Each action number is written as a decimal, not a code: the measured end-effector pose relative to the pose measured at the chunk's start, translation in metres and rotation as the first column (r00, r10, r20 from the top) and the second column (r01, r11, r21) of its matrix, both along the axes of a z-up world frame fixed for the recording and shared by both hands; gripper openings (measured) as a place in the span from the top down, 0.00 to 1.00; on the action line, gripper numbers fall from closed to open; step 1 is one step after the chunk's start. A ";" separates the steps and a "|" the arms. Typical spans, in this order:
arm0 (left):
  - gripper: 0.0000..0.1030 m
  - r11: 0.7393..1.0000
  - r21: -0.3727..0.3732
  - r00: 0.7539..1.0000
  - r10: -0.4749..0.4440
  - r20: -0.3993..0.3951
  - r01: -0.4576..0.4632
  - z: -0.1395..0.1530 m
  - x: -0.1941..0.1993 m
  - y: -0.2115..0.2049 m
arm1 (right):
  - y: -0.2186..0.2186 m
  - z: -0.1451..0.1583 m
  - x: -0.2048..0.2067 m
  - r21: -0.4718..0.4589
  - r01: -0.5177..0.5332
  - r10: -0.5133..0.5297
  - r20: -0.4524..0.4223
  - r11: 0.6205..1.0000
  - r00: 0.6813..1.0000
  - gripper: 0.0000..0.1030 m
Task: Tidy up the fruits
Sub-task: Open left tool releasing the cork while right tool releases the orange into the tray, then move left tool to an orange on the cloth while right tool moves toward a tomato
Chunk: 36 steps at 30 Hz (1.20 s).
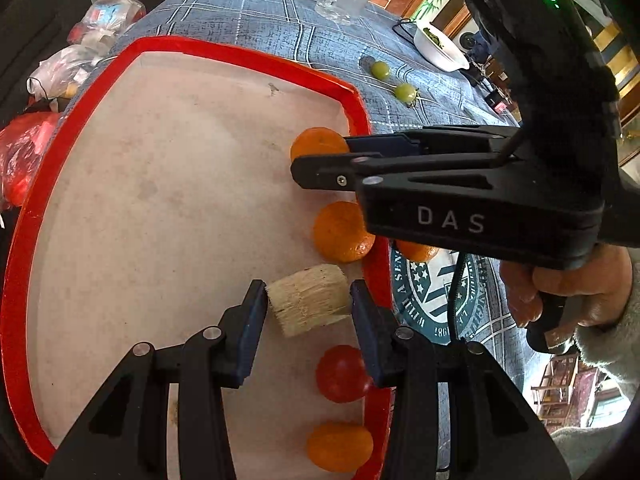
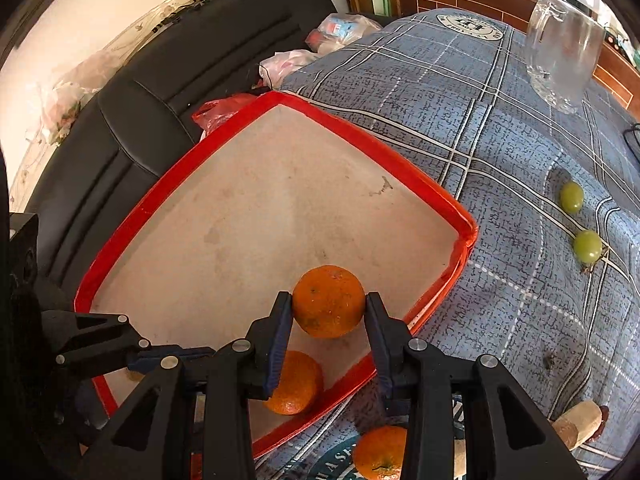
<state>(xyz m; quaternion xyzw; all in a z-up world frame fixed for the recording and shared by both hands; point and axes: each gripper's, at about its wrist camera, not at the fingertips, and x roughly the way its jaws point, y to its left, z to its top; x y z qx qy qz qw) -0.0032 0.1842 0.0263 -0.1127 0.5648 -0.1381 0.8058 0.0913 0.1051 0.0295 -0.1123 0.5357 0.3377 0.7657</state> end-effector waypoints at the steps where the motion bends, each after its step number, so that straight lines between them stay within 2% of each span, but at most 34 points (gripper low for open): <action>1: 0.60 1.000 -0.005 1.000 0.002 -0.001 -0.002 0.000 0.000 0.000 | 0.000 0.000 0.000 0.000 0.000 0.000 0.001 1.000 1.000 0.63; 5: 0.60 1.000 -0.025 1.000 0.019 -0.006 -0.019 0.000 0.000 0.003 | -0.002 0.003 -0.002 0.011 0.010 -0.010 0.005 1.000 1.000 0.62; 8: 0.58 0.999 -0.027 1.000 0.024 -0.005 -0.024 0.000 -0.002 0.003 | -0.006 0.007 -0.005 0.024 0.023 -0.023 0.007 0.999 1.000 0.52; 14: 0.45 0.999 -0.016 0.999 0.038 0.001 -0.038 0.001 -0.005 0.002 | -0.017 0.021 -0.011 0.073 0.054 -0.056 0.019 0.996 0.998 0.52; 17: 0.45 0.999 0.002 0.999 0.047 0.018 -0.047 0.005 -0.007 0.001 | -0.028 0.033 -0.017 0.114 0.083 -0.086 0.025 0.990 0.996 0.52; 22: 0.45 0.997 0.023 0.996 0.066 0.055 -0.067 0.016 -0.012 0.003 | -0.061 0.051 -0.041 0.183 0.134 -0.143 0.037 0.974 0.989 0.49; 24: 0.39 0.997 0.022 0.995 0.073 0.068 -0.075 0.020 -0.013 0.004 | -0.076 0.053 -0.052 0.196 0.160 -0.170 0.034 0.968 0.985 0.43; 29: 0.39 0.997 0.034 0.993 0.068 0.095 -0.072 0.029 -0.017 -0.001 | -0.118 0.051 -0.072 0.185 0.249 -0.258 0.027 0.951 0.966 0.42; 36: 0.39 0.998 0.054 0.993 0.013 0.113 -0.019 0.037 -0.016 -0.028 | -0.186 0.043 -0.096 0.169 0.383 -0.389 0.005 0.908 0.921 0.42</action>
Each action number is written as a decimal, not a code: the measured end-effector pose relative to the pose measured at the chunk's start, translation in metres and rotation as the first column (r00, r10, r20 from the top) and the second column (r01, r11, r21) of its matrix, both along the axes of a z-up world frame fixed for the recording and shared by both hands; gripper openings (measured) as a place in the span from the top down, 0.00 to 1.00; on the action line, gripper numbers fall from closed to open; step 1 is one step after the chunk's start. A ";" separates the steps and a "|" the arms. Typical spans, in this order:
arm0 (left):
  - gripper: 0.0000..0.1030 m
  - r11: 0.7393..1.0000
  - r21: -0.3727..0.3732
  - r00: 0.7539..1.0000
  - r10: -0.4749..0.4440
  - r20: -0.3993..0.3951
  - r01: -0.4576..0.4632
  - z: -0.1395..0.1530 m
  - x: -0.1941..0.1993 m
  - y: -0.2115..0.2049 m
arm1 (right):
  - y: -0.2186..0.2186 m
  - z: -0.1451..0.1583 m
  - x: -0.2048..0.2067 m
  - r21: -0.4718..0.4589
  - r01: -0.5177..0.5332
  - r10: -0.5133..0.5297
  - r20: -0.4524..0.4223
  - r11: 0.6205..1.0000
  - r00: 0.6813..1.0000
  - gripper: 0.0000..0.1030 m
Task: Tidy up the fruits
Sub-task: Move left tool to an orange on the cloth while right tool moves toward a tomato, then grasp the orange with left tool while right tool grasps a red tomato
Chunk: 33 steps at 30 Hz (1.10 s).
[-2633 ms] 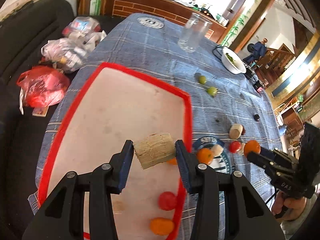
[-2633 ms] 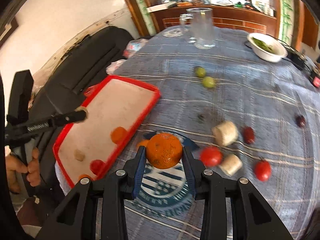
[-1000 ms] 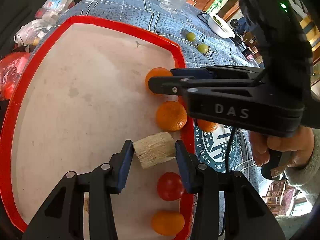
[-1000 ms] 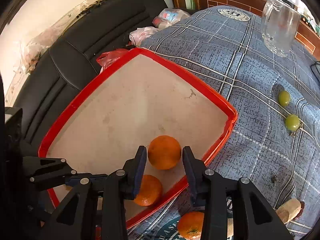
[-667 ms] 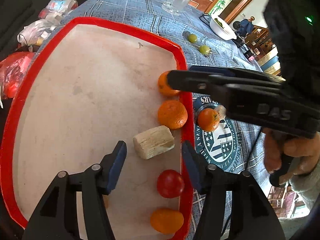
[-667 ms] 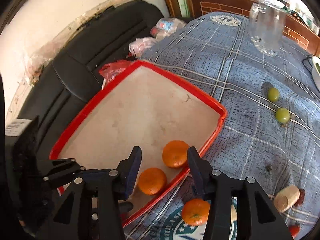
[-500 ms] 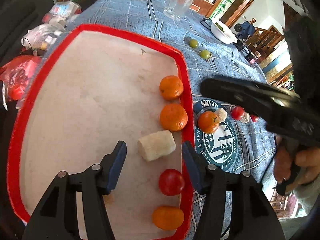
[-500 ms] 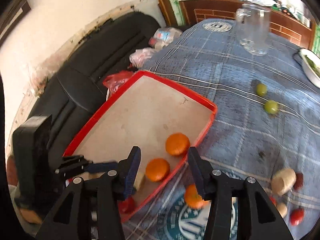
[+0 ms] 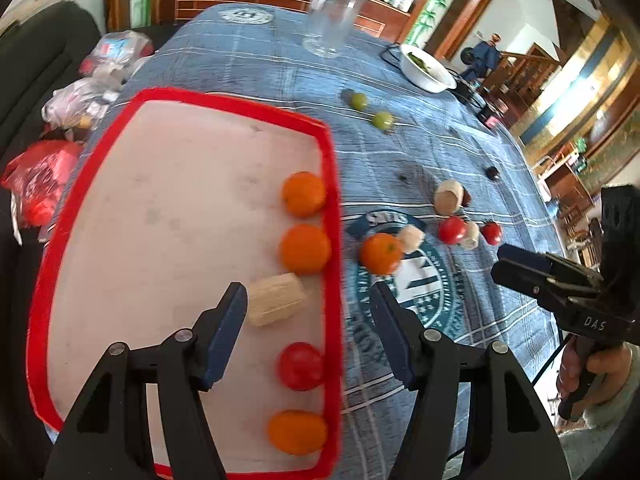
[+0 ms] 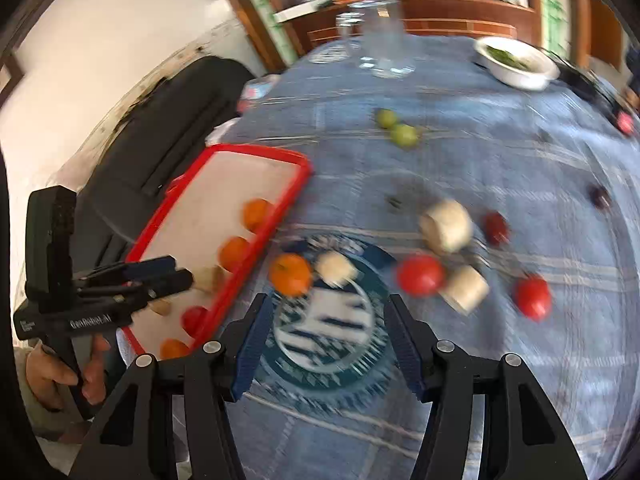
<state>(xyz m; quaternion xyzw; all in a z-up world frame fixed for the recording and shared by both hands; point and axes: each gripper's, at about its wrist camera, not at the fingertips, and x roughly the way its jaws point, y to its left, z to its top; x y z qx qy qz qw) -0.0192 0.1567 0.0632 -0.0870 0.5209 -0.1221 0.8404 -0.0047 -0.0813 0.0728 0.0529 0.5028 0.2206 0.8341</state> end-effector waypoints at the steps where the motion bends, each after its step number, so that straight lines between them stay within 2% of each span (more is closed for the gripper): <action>1: 0.39 1.000 0.004 1.000 -0.011 0.004 0.011 0.001 0.000 -0.005 | -0.008 -0.001 -0.003 -0.005 0.016 -0.016 -0.003 1.000 1.000 0.42; 8: 0.39 0.991 0.031 0.991 -0.131 0.020 0.131 0.008 0.008 -0.050 | -0.054 -0.008 -0.015 -0.010 0.119 -0.119 -0.028 0.993 0.992 0.42; 15: 0.39 0.965 0.110 0.971 -0.240 0.016 0.237 0.009 0.028 -0.088 | -0.076 -0.005 -0.022 -0.035 0.152 -0.152 -0.009 0.988 0.988 0.44; 17: 0.39 0.960 0.126 0.967 -0.254 0.010 0.250 0.008 0.030 -0.094 | -0.083 -0.007 -0.023 -0.041 0.166 -0.167 -0.012 0.985 0.986 0.47; 24: 0.39 0.958 0.114 0.964 -0.264 -0.017 0.264 -0.002 0.032 -0.094 | -0.108 -0.012 -0.023 -0.050 0.236 -0.238 -0.034 0.970 0.971 0.49; 31: 0.40 0.939 0.152 0.951 -0.305 -0.040 0.308 -0.013 0.037 -0.100 | -0.109 -0.016 -0.017 -0.052 0.232 -0.234 -0.043 0.971 0.971 0.49; 33: 0.44 0.934 0.164 0.948 -0.317 -0.036 0.319 -0.015 0.038 -0.102 | -0.108 -0.017 -0.014 -0.062 0.229 -0.231 -0.040 0.972 0.972 0.49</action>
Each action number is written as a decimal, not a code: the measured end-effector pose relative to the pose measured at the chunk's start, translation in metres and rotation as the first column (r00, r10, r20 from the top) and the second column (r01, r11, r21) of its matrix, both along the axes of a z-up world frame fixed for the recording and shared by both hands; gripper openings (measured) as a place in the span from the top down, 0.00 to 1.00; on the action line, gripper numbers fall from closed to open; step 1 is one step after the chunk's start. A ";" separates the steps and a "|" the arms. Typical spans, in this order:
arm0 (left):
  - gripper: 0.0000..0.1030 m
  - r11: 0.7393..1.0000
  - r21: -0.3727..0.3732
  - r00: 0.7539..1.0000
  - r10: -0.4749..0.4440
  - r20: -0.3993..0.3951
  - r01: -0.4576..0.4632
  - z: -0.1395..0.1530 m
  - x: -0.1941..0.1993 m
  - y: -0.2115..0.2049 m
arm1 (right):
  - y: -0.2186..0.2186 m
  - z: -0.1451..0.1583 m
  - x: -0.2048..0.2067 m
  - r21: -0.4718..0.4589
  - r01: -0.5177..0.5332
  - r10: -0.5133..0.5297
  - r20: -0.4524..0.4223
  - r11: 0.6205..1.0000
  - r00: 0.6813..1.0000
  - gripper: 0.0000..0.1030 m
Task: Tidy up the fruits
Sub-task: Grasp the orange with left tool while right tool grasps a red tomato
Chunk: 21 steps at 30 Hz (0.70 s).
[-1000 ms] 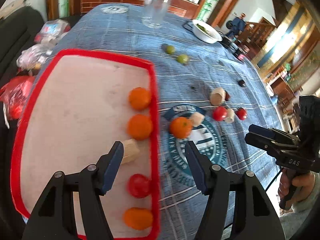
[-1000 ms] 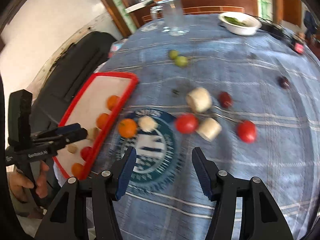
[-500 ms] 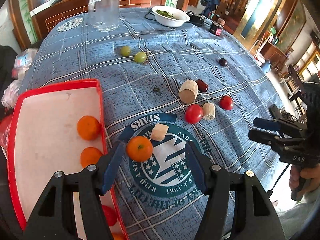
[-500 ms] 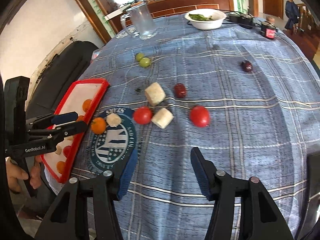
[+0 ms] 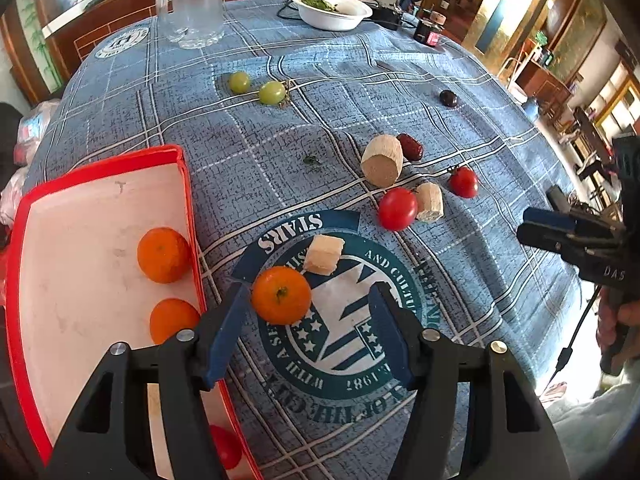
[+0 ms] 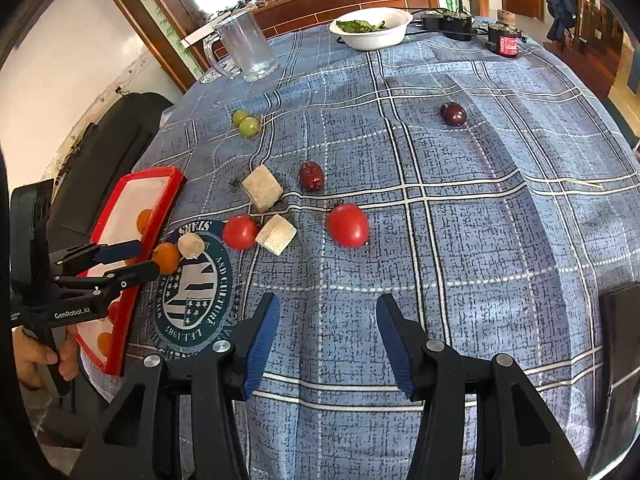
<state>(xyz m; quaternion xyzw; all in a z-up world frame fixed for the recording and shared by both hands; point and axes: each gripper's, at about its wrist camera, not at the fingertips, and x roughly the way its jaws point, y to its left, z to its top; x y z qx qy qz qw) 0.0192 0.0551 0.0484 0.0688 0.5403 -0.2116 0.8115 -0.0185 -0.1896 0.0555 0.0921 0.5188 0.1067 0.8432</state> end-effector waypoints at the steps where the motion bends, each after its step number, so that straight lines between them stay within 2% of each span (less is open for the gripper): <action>1: 0.46 1.000 0.013 1.000 -0.007 0.002 0.007 -0.002 0.001 -0.001 | 0.000 -0.001 0.002 -0.006 -0.001 0.001 -0.001 1.000 1.000 0.49; 4: 0.53 0.998 0.050 1.000 -0.023 -0.006 0.024 -0.010 0.006 -0.003 | -0.001 -0.004 0.012 -0.027 0.001 -0.001 -0.003 1.000 1.000 0.51; 9: 0.57 0.995 0.093 0.999 -0.046 0.011 0.044 -0.015 0.007 -0.006 | -0.003 -0.011 0.037 -0.058 0.021 -0.023 -0.027 0.998 0.999 0.66; 15: 0.68 0.998 0.065 1.000 -0.012 0.002 0.012 -0.016 0.011 0.004 | 0.005 -0.018 0.061 -0.056 0.001 -0.004 -0.051 0.998 0.999 0.66; 21: 0.68 0.998 0.056 1.000 0.004 -0.024 -0.002 -0.021 0.009 0.013 | 0.015 -0.032 0.074 -0.110 -0.017 0.009 -0.069 0.994 0.998 0.64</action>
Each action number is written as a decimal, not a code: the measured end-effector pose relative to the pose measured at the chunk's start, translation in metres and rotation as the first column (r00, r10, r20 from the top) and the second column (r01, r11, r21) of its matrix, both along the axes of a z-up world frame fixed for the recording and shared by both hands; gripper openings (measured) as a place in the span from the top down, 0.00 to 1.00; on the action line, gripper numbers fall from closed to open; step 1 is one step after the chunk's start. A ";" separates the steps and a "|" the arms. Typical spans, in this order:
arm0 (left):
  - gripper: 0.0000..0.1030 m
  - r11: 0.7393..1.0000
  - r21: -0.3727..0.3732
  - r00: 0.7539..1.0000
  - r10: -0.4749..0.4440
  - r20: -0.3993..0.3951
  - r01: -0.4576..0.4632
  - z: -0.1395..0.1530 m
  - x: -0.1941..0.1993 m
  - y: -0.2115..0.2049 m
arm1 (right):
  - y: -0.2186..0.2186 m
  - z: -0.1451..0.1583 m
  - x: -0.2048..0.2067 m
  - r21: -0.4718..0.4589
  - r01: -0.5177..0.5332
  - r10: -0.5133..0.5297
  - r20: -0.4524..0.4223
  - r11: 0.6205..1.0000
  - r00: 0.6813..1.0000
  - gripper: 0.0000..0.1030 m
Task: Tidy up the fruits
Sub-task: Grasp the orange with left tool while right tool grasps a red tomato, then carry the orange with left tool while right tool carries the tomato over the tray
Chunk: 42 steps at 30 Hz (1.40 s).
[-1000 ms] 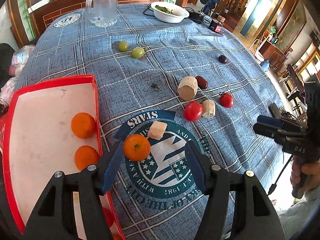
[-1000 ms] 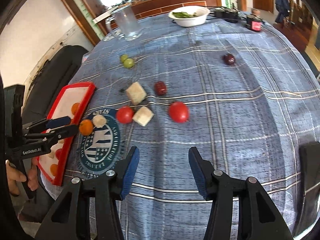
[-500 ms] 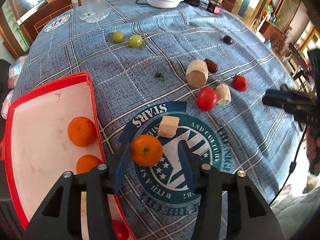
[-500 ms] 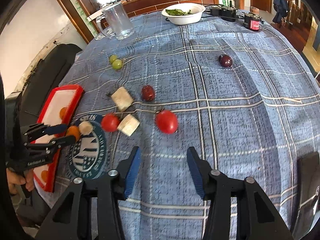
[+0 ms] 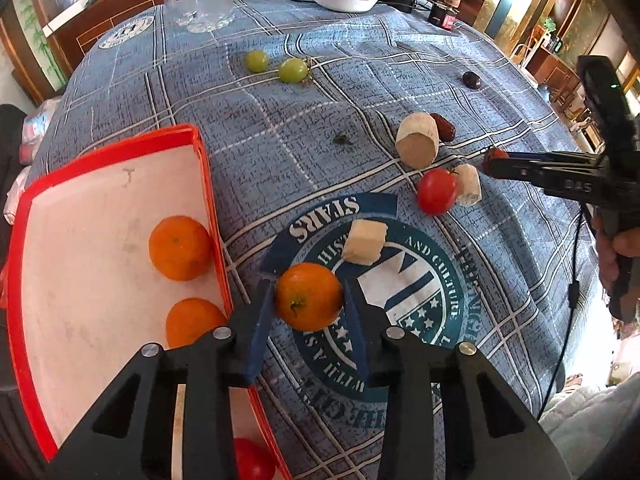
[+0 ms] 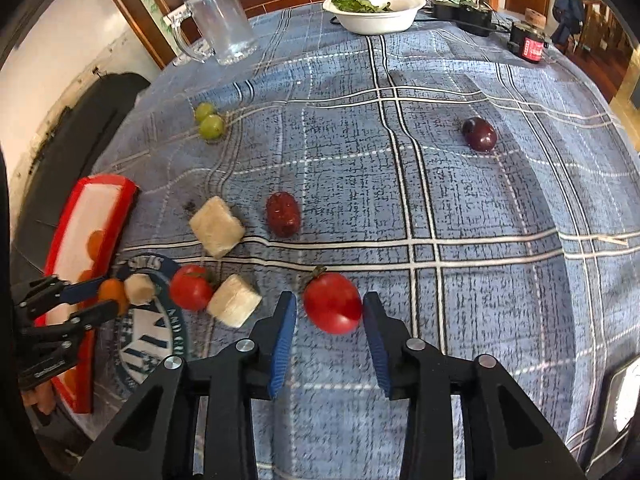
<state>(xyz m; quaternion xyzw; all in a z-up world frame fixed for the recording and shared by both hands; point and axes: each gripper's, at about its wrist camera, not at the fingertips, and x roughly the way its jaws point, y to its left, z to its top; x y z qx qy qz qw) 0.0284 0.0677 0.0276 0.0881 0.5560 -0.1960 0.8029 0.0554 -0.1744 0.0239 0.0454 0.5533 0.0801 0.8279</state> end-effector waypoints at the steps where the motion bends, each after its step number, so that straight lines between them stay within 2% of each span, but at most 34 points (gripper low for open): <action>1: 0.68 1.000 0.004 1.000 -0.002 0.002 0.002 0.000 0.000 -0.001 | 0.000 -0.003 0.002 -0.003 0.001 -0.001 -0.009 1.000 1.000 0.64; 3: 0.68 1.000 0.014 1.000 -0.007 0.009 0.007 -0.001 -0.001 -0.003 | -0.001 -0.005 0.002 -0.011 0.006 -0.006 0.003 1.000 1.000 0.68; 6: 0.68 1.000 0.012 1.000 -0.007 0.023 0.007 -0.001 -0.001 -0.005 | -0.002 -0.003 0.000 -0.003 0.005 -0.005 0.010 1.000 1.000 0.69; 17: 0.68 0.991 -0.121 0.998 0.062 -0.013 -0.063 0.005 -0.015 0.002 | -0.002 0.018 -0.022 0.081 -0.007 0.004 0.040 0.997 0.999 0.69; 26: 0.68 0.969 -0.211 0.991 0.133 0.007 -0.129 0.028 -0.030 0.013 | 0.020 0.037 -0.036 0.085 -0.089 0.082 0.085 0.992 0.993 0.69; 35: 0.68 0.943 -0.245 0.970 0.241 0.026 -0.227 0.043 -0.046 0.045 | 0.055 0.047 -0.044 0.088 -0.195 0.184 0.114 0.977 0.976 0.69; 42: 0.68 0.912 -0.260 0.941 0.336 0.031 -0.317 0.050 -0.061 0.076 | 0.074 0.050 -0.045 0.097 -0.251 0.238 0.122 0.963 0.964 0.69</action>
